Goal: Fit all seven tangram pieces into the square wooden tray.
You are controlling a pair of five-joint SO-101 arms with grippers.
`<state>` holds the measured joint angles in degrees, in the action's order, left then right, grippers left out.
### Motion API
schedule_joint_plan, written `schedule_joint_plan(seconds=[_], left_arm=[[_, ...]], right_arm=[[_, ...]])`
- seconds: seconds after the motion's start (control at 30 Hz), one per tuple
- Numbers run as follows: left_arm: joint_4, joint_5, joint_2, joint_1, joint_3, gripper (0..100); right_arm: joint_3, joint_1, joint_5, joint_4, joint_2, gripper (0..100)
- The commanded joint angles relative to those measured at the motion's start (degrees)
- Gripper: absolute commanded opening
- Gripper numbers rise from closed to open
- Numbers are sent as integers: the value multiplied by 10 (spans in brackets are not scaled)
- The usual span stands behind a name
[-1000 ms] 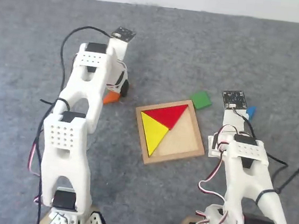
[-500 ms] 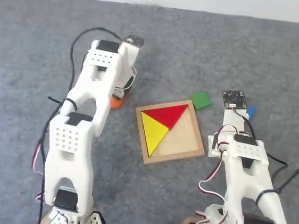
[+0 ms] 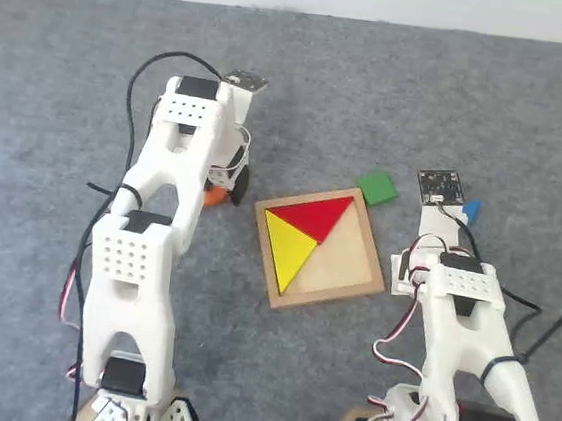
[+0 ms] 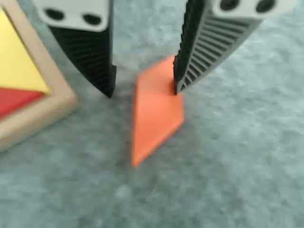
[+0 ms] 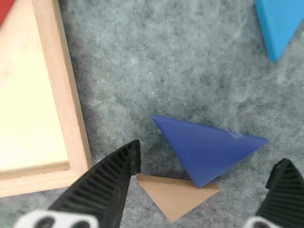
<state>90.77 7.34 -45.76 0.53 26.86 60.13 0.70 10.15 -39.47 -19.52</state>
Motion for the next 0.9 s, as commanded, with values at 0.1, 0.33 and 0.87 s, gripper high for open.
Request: schedule_joint_plan(seconds=[0.1,0.33,0.87], left_arm=[[-21,-4,-36,2,7,188],[-12,-4,-36,-1,7,98],[6,-6,28,-14,5,116]], right_arm=[[-2,-7,1,7,-19,413],[-2,-8,1,8,-19,413],[-1,-8,1,9,-19,413]])
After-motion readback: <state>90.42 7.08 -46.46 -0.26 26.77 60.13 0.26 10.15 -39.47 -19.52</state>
